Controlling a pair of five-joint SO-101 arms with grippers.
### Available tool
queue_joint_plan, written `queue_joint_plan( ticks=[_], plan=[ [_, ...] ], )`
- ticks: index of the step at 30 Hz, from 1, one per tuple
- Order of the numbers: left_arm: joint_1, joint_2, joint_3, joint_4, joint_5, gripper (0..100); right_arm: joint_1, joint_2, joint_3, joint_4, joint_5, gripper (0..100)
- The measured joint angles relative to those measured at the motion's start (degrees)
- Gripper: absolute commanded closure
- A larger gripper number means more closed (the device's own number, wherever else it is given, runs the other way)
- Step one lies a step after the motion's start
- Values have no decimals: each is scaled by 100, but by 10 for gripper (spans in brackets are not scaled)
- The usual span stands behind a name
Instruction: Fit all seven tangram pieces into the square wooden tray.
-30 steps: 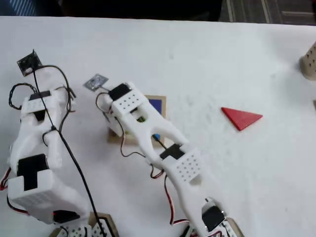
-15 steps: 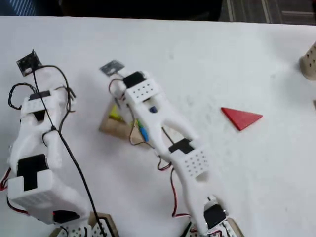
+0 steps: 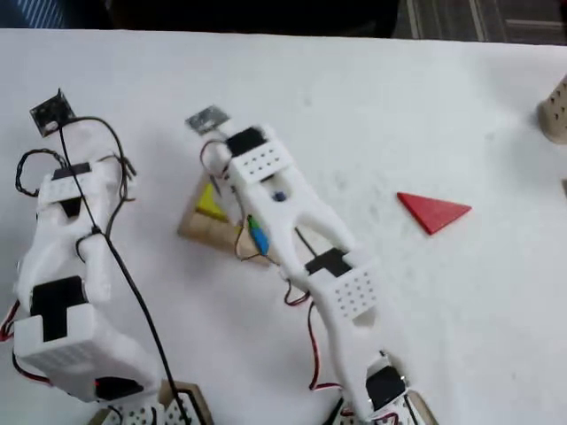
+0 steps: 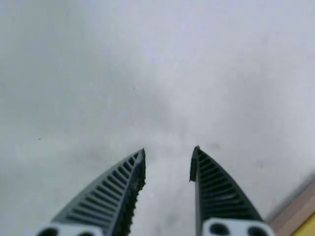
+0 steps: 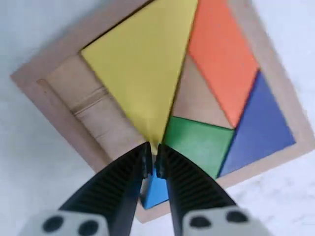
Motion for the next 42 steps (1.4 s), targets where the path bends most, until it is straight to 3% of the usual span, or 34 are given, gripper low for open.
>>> queue_joint_plan(
  ticks=[2, 7, 9, 18, 25, 29, 32, 42],
  plan=[
    [0, 185, -70, 0, 0, 832, -193, 0, 88, -9, 18, 965],
    [0, 536, -466, 26, 0, 832, -149, 0, 132, -158, 316, 808],
    [9, 607, -580, 132, 0, 832, -97, 0, 132, -167, 536, 787],
    [466, 615, -615, 193, -765, 834, 123, 0, 132, -211, 1073, 854],
    [835, 615, -615, -431, -818, 835, 756, -62, 448, -448, 1116, 859],
    [1064, 615, -615, -958, -818, 835, 809, -273, 888, -492, 1354, 935],
    [1108, 615, -615, -1073, -818, 835, 800, -316, 1213, -501, 1530, 977],
    [1108, 615, -615, -1116, -818, 835, 888, -589, 1952, -484, 2321, 980]
  ],
)
